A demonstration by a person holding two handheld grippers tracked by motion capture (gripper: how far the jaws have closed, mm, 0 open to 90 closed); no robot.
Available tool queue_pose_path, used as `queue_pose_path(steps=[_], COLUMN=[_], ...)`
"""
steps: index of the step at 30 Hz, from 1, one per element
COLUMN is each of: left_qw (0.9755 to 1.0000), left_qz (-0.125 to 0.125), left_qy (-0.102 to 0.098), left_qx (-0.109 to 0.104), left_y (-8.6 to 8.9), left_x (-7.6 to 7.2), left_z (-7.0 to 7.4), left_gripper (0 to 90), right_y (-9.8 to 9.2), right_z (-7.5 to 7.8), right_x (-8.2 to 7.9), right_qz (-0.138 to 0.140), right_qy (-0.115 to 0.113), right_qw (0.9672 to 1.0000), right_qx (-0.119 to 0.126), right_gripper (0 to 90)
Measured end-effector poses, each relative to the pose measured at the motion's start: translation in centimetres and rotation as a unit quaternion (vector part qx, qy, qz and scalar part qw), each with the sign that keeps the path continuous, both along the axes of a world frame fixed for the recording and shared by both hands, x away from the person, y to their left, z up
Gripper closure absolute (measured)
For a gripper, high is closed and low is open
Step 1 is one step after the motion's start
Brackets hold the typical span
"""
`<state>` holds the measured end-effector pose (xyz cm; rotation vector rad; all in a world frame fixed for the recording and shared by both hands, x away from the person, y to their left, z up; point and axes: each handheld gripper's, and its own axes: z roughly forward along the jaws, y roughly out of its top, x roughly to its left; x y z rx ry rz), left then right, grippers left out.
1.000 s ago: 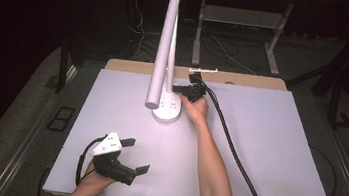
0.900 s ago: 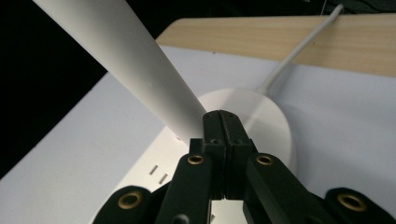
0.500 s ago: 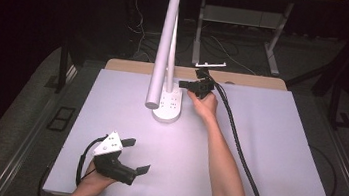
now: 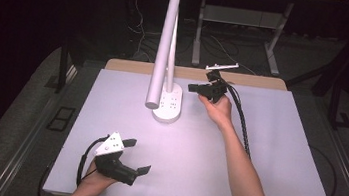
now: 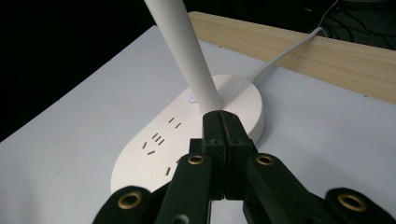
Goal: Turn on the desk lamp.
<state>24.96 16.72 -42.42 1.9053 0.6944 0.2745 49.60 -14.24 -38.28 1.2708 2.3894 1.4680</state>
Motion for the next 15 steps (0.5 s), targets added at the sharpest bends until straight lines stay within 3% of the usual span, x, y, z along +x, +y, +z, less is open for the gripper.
queue_pose_path(steps=[7, 15], left_qw=[1.0000, 1.0000], left_qz=[-0.002, -0.003], left_qy=[0.002, 0.004], left_qx=[0.005, 0.005], left_y=[-0.1, -0.3], left_x=[0.0, 0.0], left_z=[-0.1, -0.1], left_gripper=[0.0, 0.0], right_y=[-1.8, -4.3], right_z=[0.7, 1.6], right_x=[-2.0, -4.7], right_qz=[0.012, -0.014], right_qy=[-0.007, -0.022], right_qw=[0.9999, 0.9994], right_qx=[-0.006, -0.024], right_gripper=[87.3, 42.3])
